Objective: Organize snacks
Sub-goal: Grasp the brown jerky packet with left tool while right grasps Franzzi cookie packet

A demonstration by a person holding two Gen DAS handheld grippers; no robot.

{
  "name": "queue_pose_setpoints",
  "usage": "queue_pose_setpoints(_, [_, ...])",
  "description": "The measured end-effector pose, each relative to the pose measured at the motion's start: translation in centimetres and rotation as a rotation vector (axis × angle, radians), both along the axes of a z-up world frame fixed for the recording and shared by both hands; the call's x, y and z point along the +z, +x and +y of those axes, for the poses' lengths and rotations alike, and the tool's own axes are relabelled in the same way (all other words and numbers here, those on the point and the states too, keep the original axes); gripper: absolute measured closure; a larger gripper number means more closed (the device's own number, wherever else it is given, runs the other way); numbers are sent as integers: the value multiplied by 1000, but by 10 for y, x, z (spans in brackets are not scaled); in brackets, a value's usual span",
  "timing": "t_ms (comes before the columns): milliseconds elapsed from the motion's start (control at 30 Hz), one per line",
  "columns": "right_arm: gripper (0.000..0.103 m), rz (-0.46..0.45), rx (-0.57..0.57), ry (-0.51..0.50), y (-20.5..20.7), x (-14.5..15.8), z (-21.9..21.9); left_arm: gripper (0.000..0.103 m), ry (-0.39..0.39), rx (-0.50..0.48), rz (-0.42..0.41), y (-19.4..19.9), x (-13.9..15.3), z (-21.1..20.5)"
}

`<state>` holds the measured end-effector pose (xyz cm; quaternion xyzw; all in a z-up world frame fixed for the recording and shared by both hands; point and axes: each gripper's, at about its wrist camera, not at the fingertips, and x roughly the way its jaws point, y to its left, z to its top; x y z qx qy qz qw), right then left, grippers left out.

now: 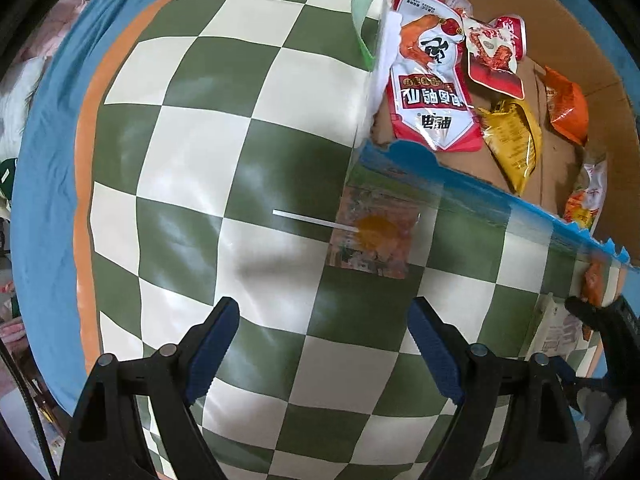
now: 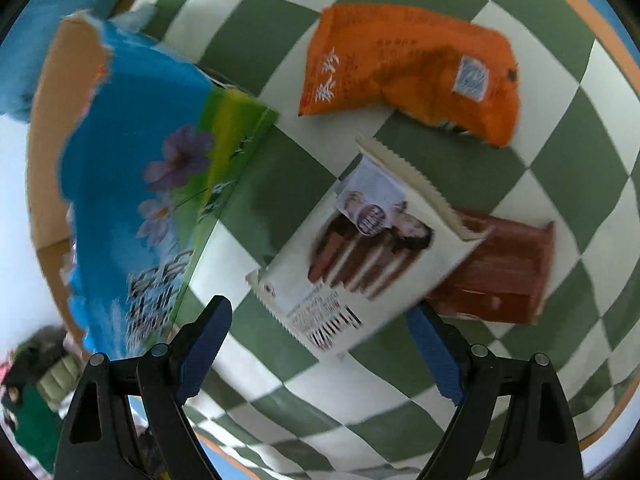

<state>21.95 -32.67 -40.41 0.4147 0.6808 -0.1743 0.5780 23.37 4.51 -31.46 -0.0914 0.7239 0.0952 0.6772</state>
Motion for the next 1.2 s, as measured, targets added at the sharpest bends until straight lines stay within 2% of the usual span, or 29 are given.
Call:
queue_pose_setpoints(67, [12,16,-5,-11,5,-8,4,17,10,-10,1,-2,-1,-2])
queue_pose_setpoints(233, [21,79,33,-55,11,-23,14,17,26,-33,5,-9,-1,-10])
queue_pose_setpoints(267, [27,79,63,-72,12,-21,17,17,26,-37,6,-11,-1,-12])
queue_pose_setpoints(300, [35,73,87,-85,13,-20,20,17,25,-42,8,-13,-1,-14])
queue_pose_setpoints(500, [42,9,250,-109,5,-8,40,17,13,-114,9,-25,0,-56])
queue_pose_setpoints(667, [45,-51,305,-130,-12,17,34,17,-62,-166,40,-38,-5,-109])
queue_pose_setpoints(833, [45,-76,303,-124,-30,42,6,17,-139,-252,68,-43,-14,-179])
queue_pose_setpoints(967, [45,-77,299,-123,-54,46,-33,17,-179,-308,89,-44,-20,-231])
queue_pose_setpoints(1100, [46,-47,307,-147,-85,39,-73,17,-206,-384,128,-44,-30,-282])
queue_pose_setpoints(1200, [45,-10,288,-145,-108,25,-97,17,-276,-364,211,-49,-45,-313])
